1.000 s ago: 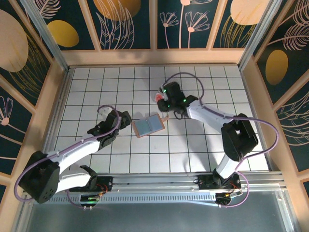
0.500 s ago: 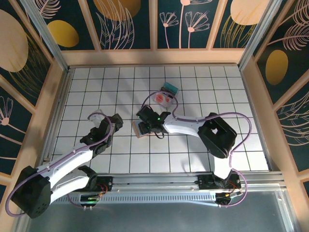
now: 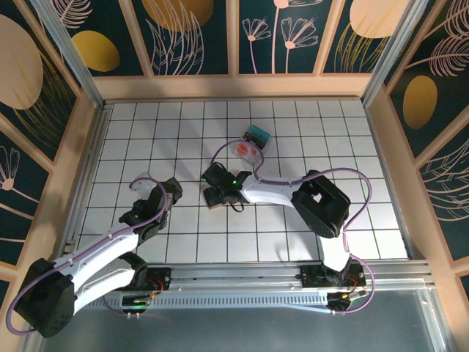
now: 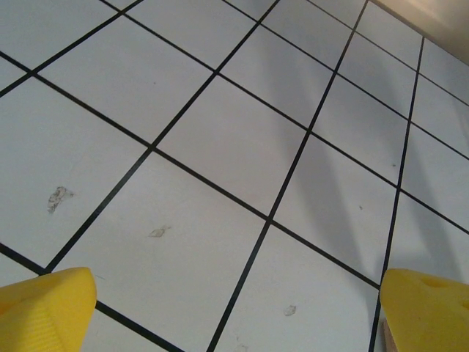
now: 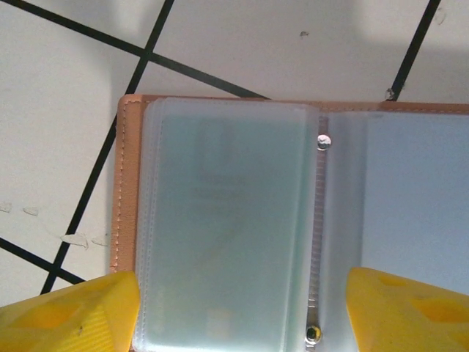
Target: Take the credit cards out of the card holder
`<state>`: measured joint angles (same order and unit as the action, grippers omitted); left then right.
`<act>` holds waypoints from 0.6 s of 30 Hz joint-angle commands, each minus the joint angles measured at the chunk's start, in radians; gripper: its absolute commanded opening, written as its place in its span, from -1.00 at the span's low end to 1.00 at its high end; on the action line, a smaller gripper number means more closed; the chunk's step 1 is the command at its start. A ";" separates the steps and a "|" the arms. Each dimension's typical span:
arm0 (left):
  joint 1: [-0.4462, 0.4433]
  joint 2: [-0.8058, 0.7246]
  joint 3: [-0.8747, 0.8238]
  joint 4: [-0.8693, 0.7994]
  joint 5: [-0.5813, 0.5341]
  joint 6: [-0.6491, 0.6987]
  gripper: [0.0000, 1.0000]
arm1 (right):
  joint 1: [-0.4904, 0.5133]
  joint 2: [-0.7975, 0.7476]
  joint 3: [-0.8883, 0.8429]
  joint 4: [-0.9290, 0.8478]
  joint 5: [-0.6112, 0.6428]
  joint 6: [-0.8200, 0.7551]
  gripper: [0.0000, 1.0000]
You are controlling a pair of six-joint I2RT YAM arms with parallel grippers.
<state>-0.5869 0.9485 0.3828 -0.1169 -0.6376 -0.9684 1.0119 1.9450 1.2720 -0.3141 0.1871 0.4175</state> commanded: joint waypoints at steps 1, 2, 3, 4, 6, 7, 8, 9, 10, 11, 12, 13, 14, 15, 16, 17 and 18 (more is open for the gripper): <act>0.006 -0.010 -0.012 -0.016 -0.010 -0.030 0.98 | 0.007 0.017 0.034 -0.017 0.031 -0.019 0.49; 0.006 -0.011 -0.012 -0.018 -0.007 -0.034 0.98 | 0.007 0.017 0.034 -0.017 0.032 -0.022 0.48; 0.006 -0.011 -0.012 -0.017 -0.003 -0.036 0.97 | 0.007 0.018 0.032 -0.014 0.034 -0.026 0.47; 0.006 -0.012 -0.013 -0.017 0.000 -0.040 0.98 | 0.007 0.019 0.032 -0.015 0.035 -0.029 0.45; 0.006 -0.013 -0.012 -0.015 0.004 -0.041 0.98 | 0.008 0.023 0.032 -0.014 0.038 -0.034 0.42; 0.006 -0.012 -0.013 -0.016 0.004 -0.041 0.97 | 0.007 0.027 0.032 -0.017 0.039 -0.036 0.41; 0.007 -0.011 -0.013 -0.017 0.003 -0.042 0.98 | 0.007 0.032 0.036 -0.020 0.038 -0.037 0.40; 0.006 -0.011 -0.014 -0.018 0.001 -0.044 0.98 | 0.007 0.036 0.037 -0.019 0.037 -0.037 0.39; 0.006 -0.009 -0.014 -0.018 0.001 -0.044 0.98 | 0.007 0.038 0.035 -0.016 0.036 -0.037 0.39; 0.006 -0.010 -0.016 -0.018 0.001 -0.047 0.98 | 0.007 0.041 0.035 -0.014 0.033 -0.037 0.39; 0.006 -0.008 -0.018 -0.018 0.002 -0.047 0.98 | 0.007 0.047 0.036 -0.010 0.030 -0.039 0.39; 0.006 -0.007 -0.018 -0.015 0.004 -0.049 0.98 | 0.008 0.049 0.037 -0.010 0.027 -0.039 0.39; 0.006 -0.005 -0.019 -0.015 0.005 -0.049 0.97 | 0.005 0.054 0.038 -0.011 0.028 -0.040 0.39; 0.006 -0.003 -0.019 -0.014 0.006 -0.050 0.98 | 0.003 0.058 0.042 -0.011 0.028 -0.040 0.39; 0.006 0.000 -0.019 -0.013 0.006 -0.051 0.98 | 0.002 0.062 0.040 -0.010 0.026 -0.042 0.40; 0.007 0.001 -0.018 -0.013 0.008 -0.049 0.97 | 0.000 0.065 0.041 -0.007 0.021 -0.042 0.39; 0.006 0.002 -0.018 -0.015 0.007 -0.049 0.98 | -0.002 0.069 0.040 -0.006 0.014 -0.042 0.37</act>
<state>-0.5869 0.9489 0.3775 -0.1169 -0.6331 -1.0004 1.0115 1.9816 1.2900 -0.3126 0.1925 0.3908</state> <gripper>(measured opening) 0.988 0.687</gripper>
